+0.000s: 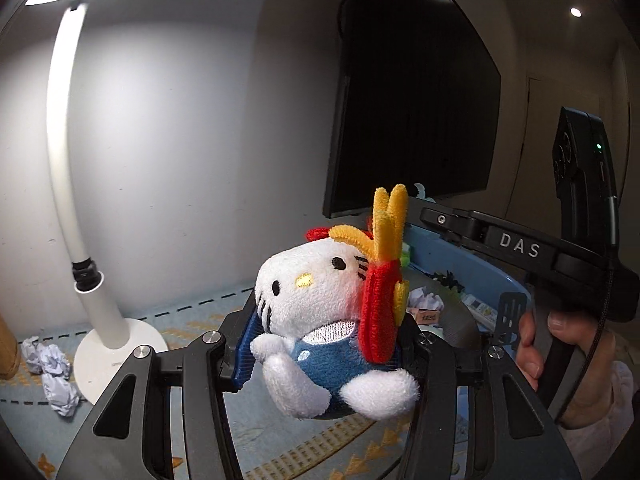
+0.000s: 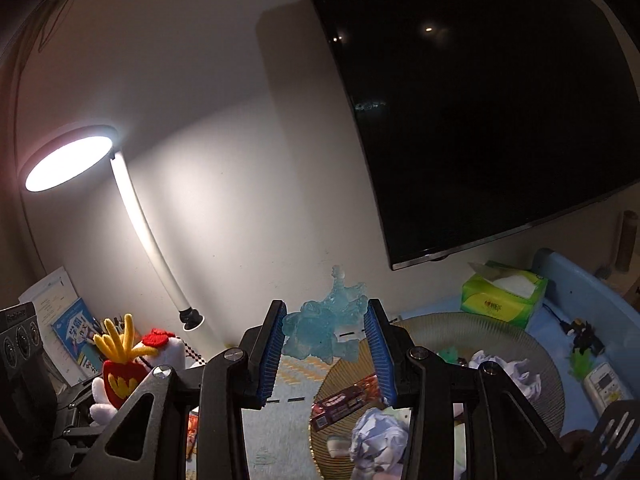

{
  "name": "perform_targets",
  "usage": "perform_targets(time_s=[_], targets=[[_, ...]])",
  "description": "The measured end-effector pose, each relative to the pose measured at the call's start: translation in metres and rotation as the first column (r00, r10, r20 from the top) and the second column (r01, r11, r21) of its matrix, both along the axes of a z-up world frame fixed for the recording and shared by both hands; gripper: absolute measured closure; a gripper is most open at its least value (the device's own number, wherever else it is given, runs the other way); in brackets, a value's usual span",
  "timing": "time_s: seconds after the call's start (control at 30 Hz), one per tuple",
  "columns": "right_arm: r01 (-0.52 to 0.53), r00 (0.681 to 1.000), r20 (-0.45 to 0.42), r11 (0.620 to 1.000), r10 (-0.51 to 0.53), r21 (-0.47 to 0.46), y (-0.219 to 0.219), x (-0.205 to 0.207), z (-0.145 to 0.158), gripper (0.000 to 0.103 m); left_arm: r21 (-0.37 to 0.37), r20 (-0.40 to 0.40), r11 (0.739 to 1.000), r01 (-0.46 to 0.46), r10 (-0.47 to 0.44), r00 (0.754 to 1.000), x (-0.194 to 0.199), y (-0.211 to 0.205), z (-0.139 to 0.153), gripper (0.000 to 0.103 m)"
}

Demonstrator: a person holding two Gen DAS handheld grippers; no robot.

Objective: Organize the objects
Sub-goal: 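Carry the cat plush and blue figure to the amber bowl and open both tools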

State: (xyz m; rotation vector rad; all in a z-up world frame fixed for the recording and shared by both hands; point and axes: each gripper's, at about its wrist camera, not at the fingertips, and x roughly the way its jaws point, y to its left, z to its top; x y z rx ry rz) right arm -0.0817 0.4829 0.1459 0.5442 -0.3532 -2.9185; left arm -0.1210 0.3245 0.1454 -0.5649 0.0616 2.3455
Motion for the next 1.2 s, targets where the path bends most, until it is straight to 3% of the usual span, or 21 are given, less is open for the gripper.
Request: perform_targets(time_s=[0.2,0.4,0.53,1.1,1.17,1.2], targets=[[0.112,0.993,0.027,0.994,-0.112,0.003,0.06,-0.004,0.001,0.064,-0.035,0.034,0.994,0.1,-0.099,0.995,0.004,0.055,-0.012,0.055],[0.173,0.983,0.069,0.985,-0.173,-0.003,0.094,-0.003,-0.011,0.064,-0.078,0.074,0.983,0.166,-0.16,0.984,0.006,0.091,-0.032,0.055],[0.195,0.976,0.093,0.981,-0.196,0.022,0.103,-0.012,-0.018,0.064,-0.127,0.123,0.972,0.199,-0.183,0.975,0.003,0.11,-0.047,0.055],[0.199,0.963,0.174,0.979,-0.204,0.048,0.106,-0.06,-0.049,0.064,-0.156,0.174,0.96,0.233,-0.206,0.963,-0.008,0.13,-0.073,0.054],[0.201,0.96,0.189,0.978,-0.207,0.048,0.106,-0.067,-0.05,0.06,-0.162,0.207,0.955,0.249,-0.214,0.955,-0.011,0.132,-0.074,0.045],[0.204,0.954,0.215,0.978,-0.21,0.05,0.106,-0.071,-0.052,0.052,-0.174,0.237,0.948,0.266,-0.222,0.946,-0.01,0.132,-0.074,0.009]])
